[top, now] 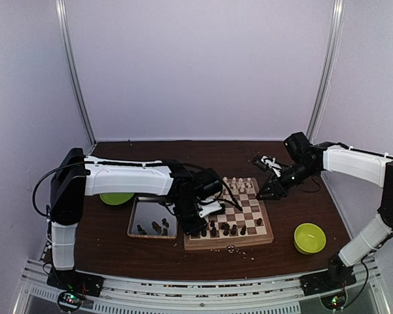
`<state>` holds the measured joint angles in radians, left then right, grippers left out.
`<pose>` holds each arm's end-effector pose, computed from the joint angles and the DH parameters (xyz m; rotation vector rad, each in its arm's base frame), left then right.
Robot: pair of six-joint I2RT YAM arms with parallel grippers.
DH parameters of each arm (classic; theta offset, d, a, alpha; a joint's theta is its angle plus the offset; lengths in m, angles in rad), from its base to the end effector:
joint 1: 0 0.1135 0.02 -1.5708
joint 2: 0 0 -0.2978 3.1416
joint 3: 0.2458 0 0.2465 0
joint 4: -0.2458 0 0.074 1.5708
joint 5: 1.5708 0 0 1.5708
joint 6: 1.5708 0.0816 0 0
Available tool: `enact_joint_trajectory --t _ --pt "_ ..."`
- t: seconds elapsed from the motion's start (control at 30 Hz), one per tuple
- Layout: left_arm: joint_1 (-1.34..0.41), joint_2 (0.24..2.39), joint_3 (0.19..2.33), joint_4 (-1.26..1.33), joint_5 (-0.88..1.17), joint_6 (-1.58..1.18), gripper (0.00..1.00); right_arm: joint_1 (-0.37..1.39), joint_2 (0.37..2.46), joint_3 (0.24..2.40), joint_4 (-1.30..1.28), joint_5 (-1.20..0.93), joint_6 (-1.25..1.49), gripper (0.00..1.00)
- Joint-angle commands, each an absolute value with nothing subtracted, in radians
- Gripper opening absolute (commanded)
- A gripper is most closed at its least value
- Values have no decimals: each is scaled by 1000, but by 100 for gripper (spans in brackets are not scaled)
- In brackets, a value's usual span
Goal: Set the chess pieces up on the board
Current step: Place the rook at h8.
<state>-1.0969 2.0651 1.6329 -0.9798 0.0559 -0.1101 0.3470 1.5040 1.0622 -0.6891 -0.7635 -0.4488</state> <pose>0.1913 -0.3830 0.1765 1.4437 2.6703 -0.2070 0.2615 0.1546 0.2423 -1.1773 2.2212 0.9754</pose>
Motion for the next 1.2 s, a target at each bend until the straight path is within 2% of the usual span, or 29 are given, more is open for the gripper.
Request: enact_joint_trajectory --t 0.0,0.3,0.47,0.53,0.73,0.93,1.17 --pt "-1104 2065 1666 -994 65 -106 13 341 1509 1087 -704 -781 -463 40" --pt "-1104 1976 1669 -996 85 -131 21 340 1514 1089 -708 -785 -465 40" --pt "-1102 1881 1645 -1010 10 -161 21 340 1509 1087 -711 -787 -466 40" --pt "-1087 1813 1597 -984 -35 -207 25 339 1506 1087 -710 -786 -466 40" --pt "-942 1719 1465 -1024 -165 -513 28 338 1510 1092 -710 -786 -466 40" --pt "-839 1633 1270 -920 -90 -813 29 339 1510 1092 -715 -787 -470 40" --pt "-831 1709 1205 -862 7 -1002 29 339 1511 1092 -719 -788 -476 40"
